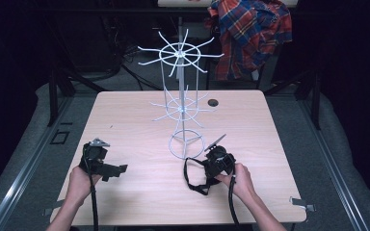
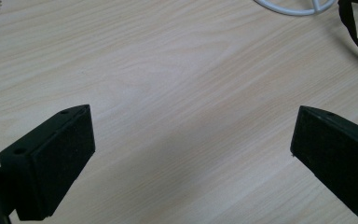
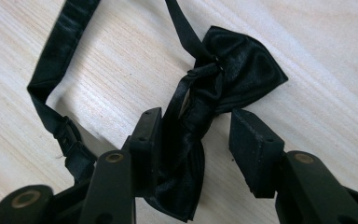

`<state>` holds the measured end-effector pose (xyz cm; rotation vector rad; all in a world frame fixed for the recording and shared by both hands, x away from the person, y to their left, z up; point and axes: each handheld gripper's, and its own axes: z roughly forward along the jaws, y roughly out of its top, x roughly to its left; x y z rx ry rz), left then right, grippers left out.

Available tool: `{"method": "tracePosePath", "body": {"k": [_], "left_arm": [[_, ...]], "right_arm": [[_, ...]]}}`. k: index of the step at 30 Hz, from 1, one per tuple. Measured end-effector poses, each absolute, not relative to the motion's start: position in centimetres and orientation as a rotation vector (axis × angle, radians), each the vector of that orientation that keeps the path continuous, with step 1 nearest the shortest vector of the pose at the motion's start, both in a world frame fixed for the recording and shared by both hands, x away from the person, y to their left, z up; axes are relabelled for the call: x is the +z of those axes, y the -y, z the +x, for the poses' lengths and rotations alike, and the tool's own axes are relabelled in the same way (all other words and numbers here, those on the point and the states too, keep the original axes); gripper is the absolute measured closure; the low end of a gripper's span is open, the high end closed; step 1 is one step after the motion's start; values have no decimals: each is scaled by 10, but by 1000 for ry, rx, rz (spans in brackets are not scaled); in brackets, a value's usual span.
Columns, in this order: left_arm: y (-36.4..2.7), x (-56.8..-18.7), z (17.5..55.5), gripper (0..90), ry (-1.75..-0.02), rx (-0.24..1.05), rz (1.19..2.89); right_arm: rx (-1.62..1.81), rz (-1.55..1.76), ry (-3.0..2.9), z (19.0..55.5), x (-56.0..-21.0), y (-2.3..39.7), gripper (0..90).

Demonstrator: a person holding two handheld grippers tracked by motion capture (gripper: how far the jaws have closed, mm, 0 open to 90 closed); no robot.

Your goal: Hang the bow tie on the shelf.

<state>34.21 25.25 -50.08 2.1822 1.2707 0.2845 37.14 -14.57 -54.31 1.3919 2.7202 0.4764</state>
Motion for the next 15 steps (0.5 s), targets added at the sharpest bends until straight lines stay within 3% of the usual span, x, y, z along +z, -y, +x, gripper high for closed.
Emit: {"method": "tracePosePath", "body": {"k": [8,15], "left_arm": [[-253,-501,342,0,-1270,283,2191],[-253,-501,342,0,-1269,285,2193]], "right_arm": [[464,1369,-2733,369,-545,141,677],[457,1363,-2745,369,-545,141,703]]}}
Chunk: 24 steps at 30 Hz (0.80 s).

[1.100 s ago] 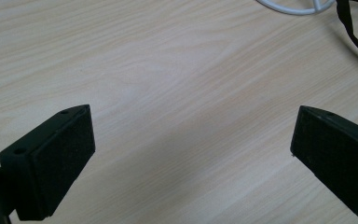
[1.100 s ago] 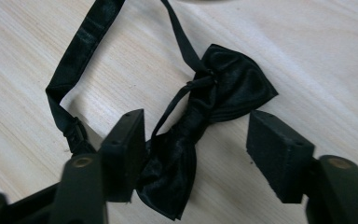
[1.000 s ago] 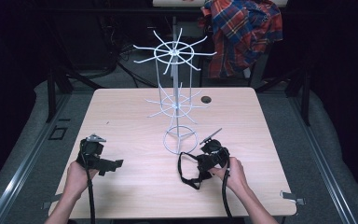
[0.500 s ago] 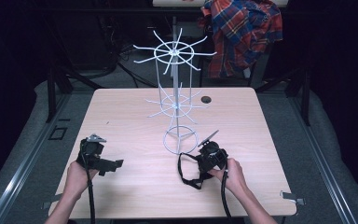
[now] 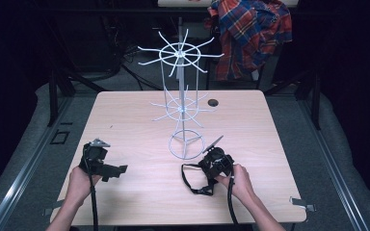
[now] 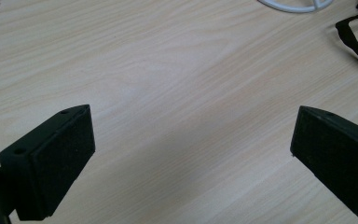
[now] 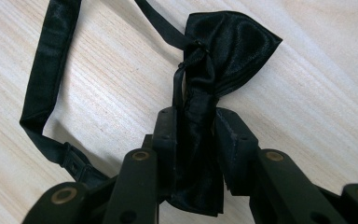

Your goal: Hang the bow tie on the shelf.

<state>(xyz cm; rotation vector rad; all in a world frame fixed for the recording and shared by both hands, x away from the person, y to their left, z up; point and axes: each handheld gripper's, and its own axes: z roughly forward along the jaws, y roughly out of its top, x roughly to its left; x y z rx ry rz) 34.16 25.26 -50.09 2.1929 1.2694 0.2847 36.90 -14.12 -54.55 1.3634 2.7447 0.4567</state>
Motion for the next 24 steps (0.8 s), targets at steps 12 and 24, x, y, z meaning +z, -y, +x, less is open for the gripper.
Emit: {"method": "tracePosePath", "body": {"k": [12,24], "left_arm": [[-251,-501,341,0,-1274,282,2190],[-253,-501,341,0,-1272,280,2182]], "right_arm": [[478,1374,-2744,368,-546,143,742],[518,1430,-2754,370,-541,150,754]]}}
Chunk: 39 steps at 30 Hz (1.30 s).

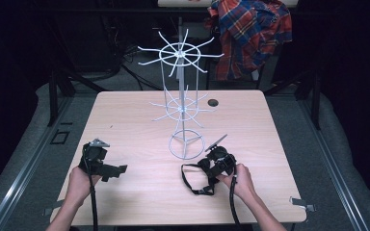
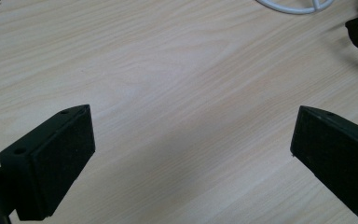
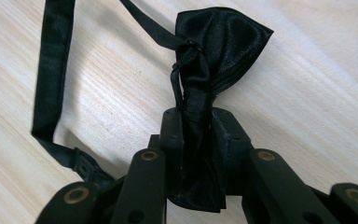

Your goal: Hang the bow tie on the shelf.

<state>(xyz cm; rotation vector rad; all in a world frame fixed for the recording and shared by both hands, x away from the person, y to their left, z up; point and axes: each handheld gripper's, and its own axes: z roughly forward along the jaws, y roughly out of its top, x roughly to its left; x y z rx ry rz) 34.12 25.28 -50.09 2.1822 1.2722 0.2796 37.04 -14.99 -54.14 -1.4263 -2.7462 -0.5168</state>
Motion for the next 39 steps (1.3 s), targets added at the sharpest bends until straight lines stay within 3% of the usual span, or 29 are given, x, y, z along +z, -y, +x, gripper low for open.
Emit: {"method": "tracePosePath", "body": {"k": [39], "left_arm": [[-251,-501,341,0,-1261,279,2192]], "right_arm": [[-915,-1636,2642,374,-482,217,751]]}}
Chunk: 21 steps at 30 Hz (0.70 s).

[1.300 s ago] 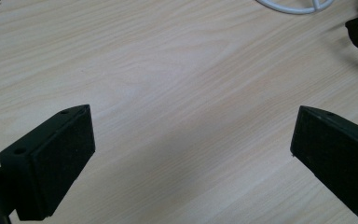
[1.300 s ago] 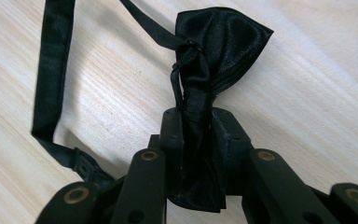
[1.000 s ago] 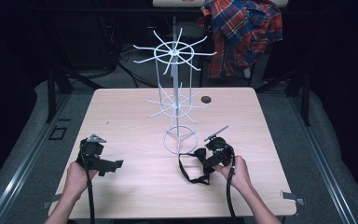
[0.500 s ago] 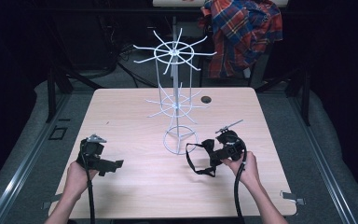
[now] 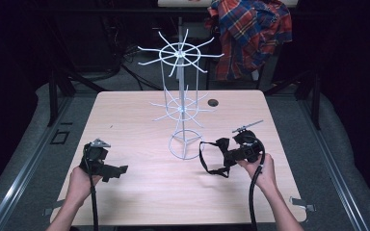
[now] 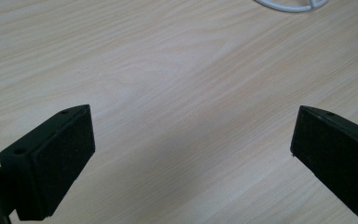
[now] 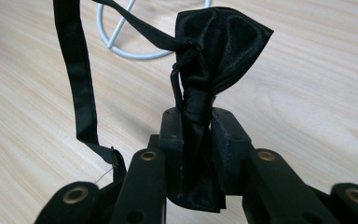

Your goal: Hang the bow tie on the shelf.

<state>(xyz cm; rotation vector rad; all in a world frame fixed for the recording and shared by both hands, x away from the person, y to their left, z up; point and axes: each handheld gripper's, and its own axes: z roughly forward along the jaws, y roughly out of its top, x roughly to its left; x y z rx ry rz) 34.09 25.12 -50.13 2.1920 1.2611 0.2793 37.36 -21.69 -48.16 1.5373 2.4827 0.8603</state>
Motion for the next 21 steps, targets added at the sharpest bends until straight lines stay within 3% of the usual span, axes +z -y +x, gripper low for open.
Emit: {"method": "tracePosePath", "body": {"k": [21], "left_arm": [[-250,-502,342,0,-1250,280,2212]], "right_arm": [[929,1536,-2410,377,-467,235,751]]}}
